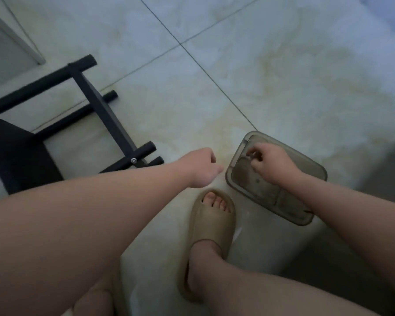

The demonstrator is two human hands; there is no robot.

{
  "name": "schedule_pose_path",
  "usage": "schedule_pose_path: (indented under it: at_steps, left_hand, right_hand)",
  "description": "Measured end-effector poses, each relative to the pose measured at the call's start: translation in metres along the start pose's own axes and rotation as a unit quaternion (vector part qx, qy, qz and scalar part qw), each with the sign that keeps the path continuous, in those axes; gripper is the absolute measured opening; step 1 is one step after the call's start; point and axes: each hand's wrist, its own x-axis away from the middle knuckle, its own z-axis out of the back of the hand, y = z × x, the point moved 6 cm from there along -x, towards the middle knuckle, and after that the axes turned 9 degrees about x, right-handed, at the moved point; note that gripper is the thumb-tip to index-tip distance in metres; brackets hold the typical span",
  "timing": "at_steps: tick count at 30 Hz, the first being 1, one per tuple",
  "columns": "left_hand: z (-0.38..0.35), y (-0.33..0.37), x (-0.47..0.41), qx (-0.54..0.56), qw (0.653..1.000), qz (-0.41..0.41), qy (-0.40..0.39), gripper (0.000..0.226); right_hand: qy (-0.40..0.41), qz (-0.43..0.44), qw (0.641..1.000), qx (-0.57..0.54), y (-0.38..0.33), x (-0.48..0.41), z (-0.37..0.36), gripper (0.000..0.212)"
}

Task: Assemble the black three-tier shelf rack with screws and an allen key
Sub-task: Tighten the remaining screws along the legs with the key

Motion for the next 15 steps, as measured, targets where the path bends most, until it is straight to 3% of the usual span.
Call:
schedule_pose_path:
  at_steps: [2,6,9,15]
  left_hand:
    - [0.029,0.003,0.026,-0.062,0.998,-0.001,0.013,0.039]
    - [0.101,0.012,0.096,-0.088,0.99,0.002,0.106,0.04]
    - [0.137,0.006,0.155,0.055,0.978,-0.013,0.203,0.032]
    - [0.142,-0.025,0.264,0.216,0.946,-0.012,0.24,0.027]
  right_hand:
    - [0.027,0.003,0.999,-0.031,-0.02,0.01,0.039,0.013]
    - [0.079,0.004,0.983,-0.164,-0.085,0.053,0.129,0.019]
    - [0.106,0.045,0.962,-0.248,-0.141,0.1,0.185,0.02]
    - [0.165,0.096,0.892,-0.409,-0.227,0.195,0.228,0.014]
